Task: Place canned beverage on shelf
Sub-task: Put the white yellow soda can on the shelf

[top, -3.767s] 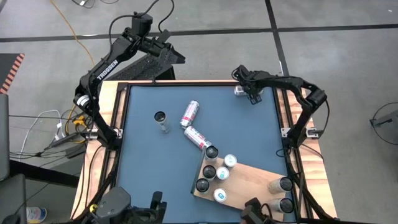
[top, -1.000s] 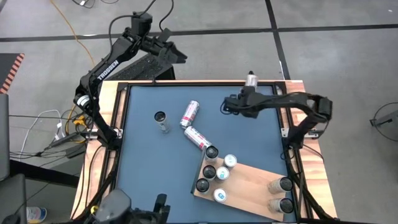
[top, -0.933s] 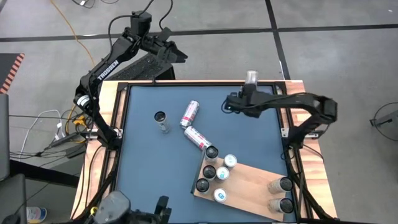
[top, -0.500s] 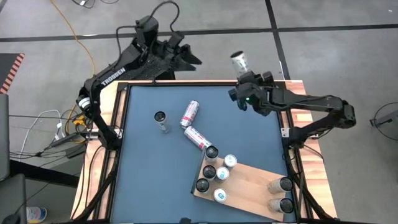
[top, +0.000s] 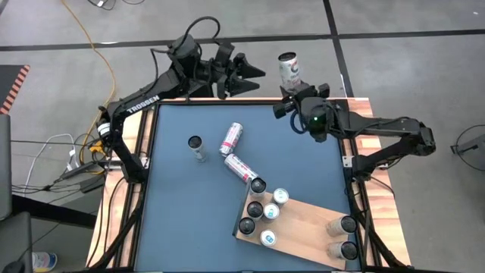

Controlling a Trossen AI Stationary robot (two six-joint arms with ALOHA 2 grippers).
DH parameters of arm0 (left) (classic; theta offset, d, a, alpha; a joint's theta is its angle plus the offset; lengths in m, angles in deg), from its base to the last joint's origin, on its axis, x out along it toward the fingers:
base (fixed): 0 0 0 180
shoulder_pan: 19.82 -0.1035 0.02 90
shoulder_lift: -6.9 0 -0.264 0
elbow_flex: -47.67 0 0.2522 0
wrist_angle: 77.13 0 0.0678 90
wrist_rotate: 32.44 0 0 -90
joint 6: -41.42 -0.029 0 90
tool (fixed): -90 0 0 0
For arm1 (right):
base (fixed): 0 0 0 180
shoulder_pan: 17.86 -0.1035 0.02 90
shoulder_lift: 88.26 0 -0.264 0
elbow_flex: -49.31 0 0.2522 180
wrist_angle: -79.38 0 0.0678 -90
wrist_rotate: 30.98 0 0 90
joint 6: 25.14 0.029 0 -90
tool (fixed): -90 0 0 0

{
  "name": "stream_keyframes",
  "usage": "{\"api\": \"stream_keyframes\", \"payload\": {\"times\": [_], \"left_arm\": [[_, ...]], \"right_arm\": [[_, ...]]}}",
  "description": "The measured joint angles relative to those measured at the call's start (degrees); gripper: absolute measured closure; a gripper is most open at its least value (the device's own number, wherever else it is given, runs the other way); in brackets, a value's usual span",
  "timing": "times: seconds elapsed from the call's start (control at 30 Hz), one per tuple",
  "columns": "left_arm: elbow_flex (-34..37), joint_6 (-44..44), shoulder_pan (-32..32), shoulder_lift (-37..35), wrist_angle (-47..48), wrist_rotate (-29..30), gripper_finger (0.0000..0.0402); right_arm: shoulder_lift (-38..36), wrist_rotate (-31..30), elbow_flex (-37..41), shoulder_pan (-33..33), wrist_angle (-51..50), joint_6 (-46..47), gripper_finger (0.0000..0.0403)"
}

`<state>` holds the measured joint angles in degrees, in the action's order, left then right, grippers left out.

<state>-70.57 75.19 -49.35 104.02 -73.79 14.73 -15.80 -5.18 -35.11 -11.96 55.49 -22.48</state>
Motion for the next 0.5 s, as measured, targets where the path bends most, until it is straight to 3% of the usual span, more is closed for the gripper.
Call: {"api": "stream_keyframes", "payload": {"times": [0.27, 0.5], "left_arm": [[0.8, -1.6, 1.3, 0.5, -1.3, 3.6, 0.0065], [2.3, 0.2, 1.9, 0.6, -4.8, 2.7, 0.0065]], "right_arm": [[0.0, 3.0, 0.0, -3.5, 9.8, -8.3, 0.0189], [0.0, 3.3, 0.0, -4.8, 13.2, -9.4, 0.0189]]}}
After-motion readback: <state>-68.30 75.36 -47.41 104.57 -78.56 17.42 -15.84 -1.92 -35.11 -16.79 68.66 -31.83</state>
